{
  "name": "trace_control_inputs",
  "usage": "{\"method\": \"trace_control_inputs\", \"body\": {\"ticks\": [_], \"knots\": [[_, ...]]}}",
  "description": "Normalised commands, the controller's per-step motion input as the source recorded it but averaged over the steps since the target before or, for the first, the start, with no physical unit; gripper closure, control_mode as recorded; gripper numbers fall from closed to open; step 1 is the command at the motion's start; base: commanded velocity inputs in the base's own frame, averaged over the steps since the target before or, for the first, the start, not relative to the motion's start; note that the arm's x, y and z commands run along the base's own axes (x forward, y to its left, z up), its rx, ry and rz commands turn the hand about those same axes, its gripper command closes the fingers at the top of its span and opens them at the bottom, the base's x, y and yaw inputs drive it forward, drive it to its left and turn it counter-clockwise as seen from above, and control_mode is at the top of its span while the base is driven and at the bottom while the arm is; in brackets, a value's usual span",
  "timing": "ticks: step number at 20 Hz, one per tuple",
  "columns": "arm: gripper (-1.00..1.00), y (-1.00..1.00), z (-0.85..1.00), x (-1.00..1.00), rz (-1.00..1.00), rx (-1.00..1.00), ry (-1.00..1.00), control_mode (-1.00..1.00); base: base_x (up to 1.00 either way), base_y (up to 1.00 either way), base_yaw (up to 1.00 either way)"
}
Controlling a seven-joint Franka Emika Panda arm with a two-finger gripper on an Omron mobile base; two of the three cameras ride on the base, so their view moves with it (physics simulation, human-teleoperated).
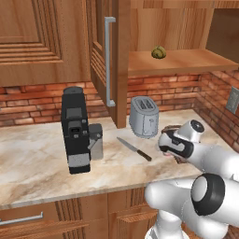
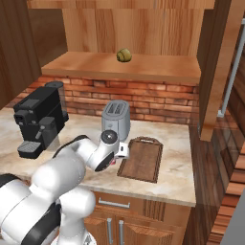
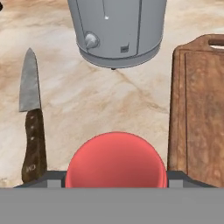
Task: Pick the bread, place it on the cutting board, pick the jam, place it on the counter, and close the cabinet.
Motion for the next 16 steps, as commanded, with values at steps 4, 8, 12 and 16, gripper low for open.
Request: {"method": "trace_control_inputs", "body": {"ticks": [4,8,12,16], "knots": [[1.0,0.05,-0.21,0.05,0.0,0.0,0.0,-1.0,0.0,0.0,0.0],[1.0,0.01,-0.2,0.0,0.0,0.0,0.0,-1.0,0.0,0.0,0.0],[1.0,0.02,-0.24,0.0,0.0,0.0,0.0,-1.0,0.0,0.0,0.0],[1.0,0.05,-0.26,0.0,0.0,0.0,0.0,-1.0,0.0,0.0,0.0]]}}
